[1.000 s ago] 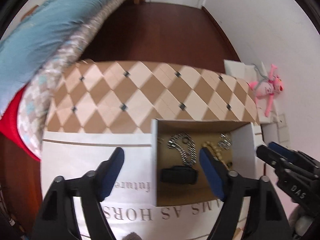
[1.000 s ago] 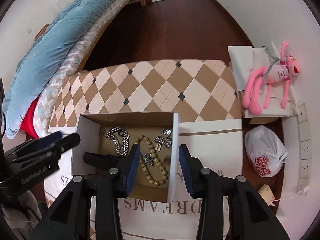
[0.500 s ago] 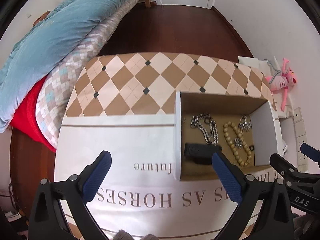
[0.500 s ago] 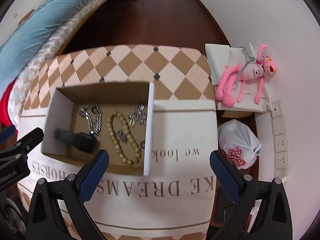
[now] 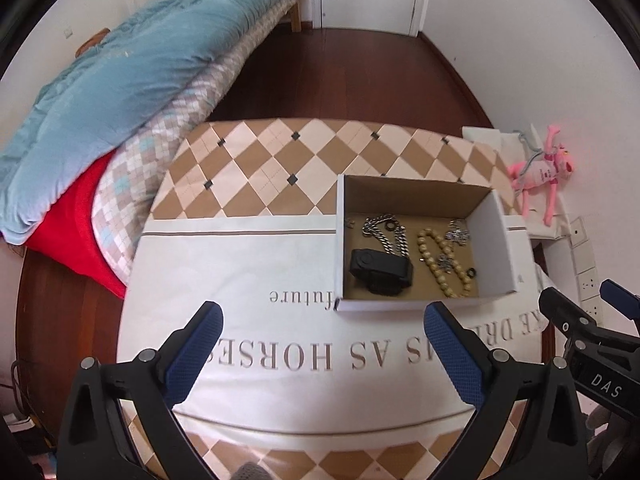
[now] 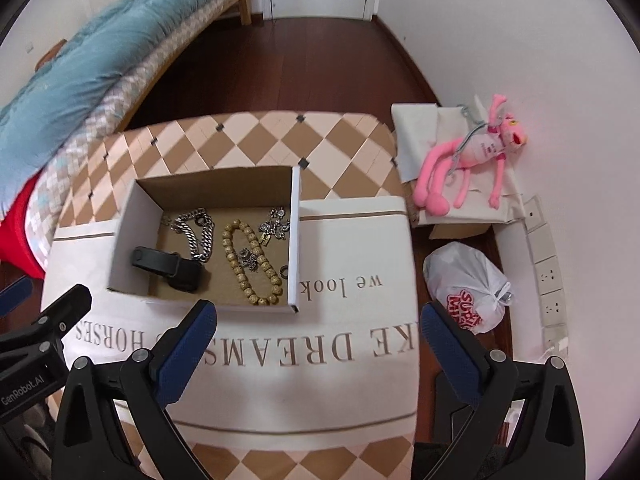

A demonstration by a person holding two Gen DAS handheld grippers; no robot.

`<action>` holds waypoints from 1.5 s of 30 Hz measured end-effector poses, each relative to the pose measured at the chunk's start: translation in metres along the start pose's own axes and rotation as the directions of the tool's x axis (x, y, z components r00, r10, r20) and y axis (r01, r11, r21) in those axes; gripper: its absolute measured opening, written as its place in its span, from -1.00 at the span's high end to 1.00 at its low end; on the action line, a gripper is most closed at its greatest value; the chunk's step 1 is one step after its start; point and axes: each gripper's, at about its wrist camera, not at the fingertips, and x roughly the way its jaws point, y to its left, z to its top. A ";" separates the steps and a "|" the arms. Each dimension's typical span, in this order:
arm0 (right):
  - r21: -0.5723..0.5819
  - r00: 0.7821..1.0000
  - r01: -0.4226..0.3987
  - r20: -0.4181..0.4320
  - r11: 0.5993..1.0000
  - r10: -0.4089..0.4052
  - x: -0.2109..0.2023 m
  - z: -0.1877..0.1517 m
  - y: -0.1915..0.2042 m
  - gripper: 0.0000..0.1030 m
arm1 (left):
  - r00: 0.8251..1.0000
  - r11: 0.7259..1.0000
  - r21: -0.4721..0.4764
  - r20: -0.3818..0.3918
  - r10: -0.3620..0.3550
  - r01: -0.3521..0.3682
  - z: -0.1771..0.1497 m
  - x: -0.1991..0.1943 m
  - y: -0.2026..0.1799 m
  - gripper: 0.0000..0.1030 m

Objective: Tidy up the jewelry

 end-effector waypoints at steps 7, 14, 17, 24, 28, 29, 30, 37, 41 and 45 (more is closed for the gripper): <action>0.021 0.994 -0.013 0.110 1.000 0.011 -0.068 -0.022 -0.008 -1.00 | 0.993 1.000 0.007 0.114 -0.012 0.011 -0.019 -0.071 0.002 -0.99; 0.015 0.971 -0.012 0.237 1.000 0.008 -0.146 -0.044 -0.009 -1.00 | 0.981 1.000 0.004 0.192 -0.017 0.017 -0.037 -0.133 0.003 -0.99; 0.014 0.960 -0.009 0.280 1.000 0.005 -0.172 -0.052 -0.008 -1.00 | 0.974 1.000 -0.002 0.227 -0.014 0.015 -0.044 -0.156 0.005 -0.99; 0.015 0.934 -0.002 0.358 1.000 -0.003 -0.221 -0.070 -0.009 -1.00 | 0.958 1.000 0.006 0.286 -0.014 0.013 -0.060 -0.198 0.005 -0.99; 0.012 0.924 0.000 0.383 1.000 -0.004 -0.238 -0.080 -0.009 -1.00 | 0.954 1.000 0.006 0.300 -0.022 0.021 -0.066 -0.213 0.005 -0.99; 0.014 0.922 -0.006 0.386 1.000 0.000 -0.241 -0.082 -0.009 -1.00 | 0.953 1.000 0.008 0.301 -0.027 0.025 -0.067 -0.216 0.005 -0.99; 0.015 0.921 -0.007 0.389 1.000 0.001 -0.244 -0.083 -0.010 -1.00 | 0.954 1.000 0.010 0.300 -0.030 0.029 -0.068 -0.218 0.005 -0.99; 0.023 0.920 -0.009 0.392 1.000 0.000 -0.258 -0.084 -0.015 -1.00 | 0.961 1.000 0.001 0.275 -0.031 0.032 -0.067 -0.219 0.002 -0.99; 0.020 0.928 0.002 0.372 1.000 -0.009 -0.252 -0.071 -0.016 -1.00 | 0.970 0.999 -0.011 0.241 -0.029 0.033 -0.054 -0.209 0.001 -0.99; 0.018 0.937 0.013 0.348 1.000 -0.018 -0.240 -0.054 -0.015 -1.00 | 0.974 1.000 -0.021 0.228 -0.015 0.020 -0.040 -0.200 0.000 -0.99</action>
